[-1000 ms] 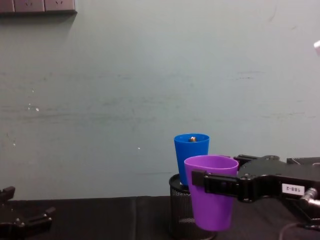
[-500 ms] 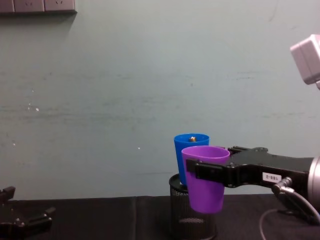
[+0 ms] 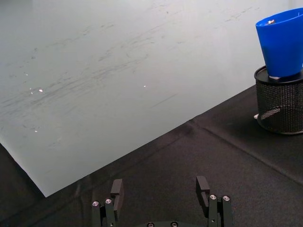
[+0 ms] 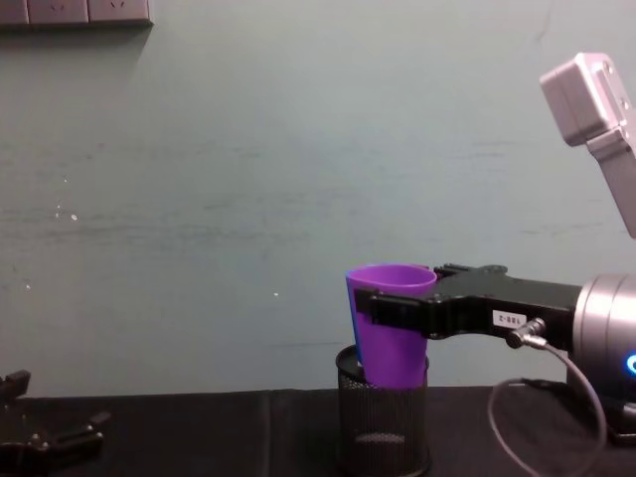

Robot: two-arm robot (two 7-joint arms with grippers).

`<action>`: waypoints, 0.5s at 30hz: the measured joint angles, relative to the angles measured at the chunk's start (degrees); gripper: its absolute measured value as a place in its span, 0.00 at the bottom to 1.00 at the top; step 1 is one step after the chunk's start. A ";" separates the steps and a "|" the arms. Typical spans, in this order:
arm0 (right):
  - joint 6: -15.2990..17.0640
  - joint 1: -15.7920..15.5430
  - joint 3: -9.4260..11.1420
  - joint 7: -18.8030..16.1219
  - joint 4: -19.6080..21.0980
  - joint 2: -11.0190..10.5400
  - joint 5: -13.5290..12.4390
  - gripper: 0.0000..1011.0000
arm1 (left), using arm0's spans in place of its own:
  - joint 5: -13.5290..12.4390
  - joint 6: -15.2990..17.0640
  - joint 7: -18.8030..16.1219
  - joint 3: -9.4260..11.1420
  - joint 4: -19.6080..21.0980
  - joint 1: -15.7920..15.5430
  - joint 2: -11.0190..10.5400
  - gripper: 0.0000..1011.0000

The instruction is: Pick up one cup with a gripper and tap it against the other cup.

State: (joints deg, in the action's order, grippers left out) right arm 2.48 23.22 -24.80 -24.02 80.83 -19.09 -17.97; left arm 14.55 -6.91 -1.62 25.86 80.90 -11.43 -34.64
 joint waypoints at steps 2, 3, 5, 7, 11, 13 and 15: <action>-0.08 0.33 -0.03 -0.03 -0.28 0.19 0.21 0.72 | 0.00 0.00 0.00 0.00 0.00 0.00 0.00 0.99; -0.10 0.70 -0.07 -0.06 -0.56 0.37 0.40 0.72 | 0.00 0.00 0.00 0.00 0.00 0.00 0.00 0.99; -0.13 1.07 -0.09 -0.12 -0.89 0.56 0.60 0.72 | 0.00 0.00 0.00 0.00 0.00 0.00 0.00 0.99; -0.15 1.65 -0.14 -0.19 -1.45 0.83 0.87 0.72 | 0.00 0.00 0.00 0.00 0.00 0.00 0.00 0.99; -0.26 2.69 -0.20 -0.27 -2.59 1.37 1.36 0.72 | 0.00 0.00 0.00 0.00 0.00 0.00 0.00 0.99; -0.32 3.01 -0.21 -0.30 -2.90 1.54 1.50 0.72 | 0.00 0.00 0.00 0.00 0.00 0.00 0.00 0.99; -0.39 3.35 -0.21 -0.37 -3.24 1.71 1.64 0.72 | 0.00 0.00 0.00 0.00 0.00 0.00 0.00 0.99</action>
State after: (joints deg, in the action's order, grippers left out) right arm 2.09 26.58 -25.01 -24.38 77.59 -17.37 -16.33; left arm 14.55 -6.91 -1.62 25.86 80.90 -11.43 -34.65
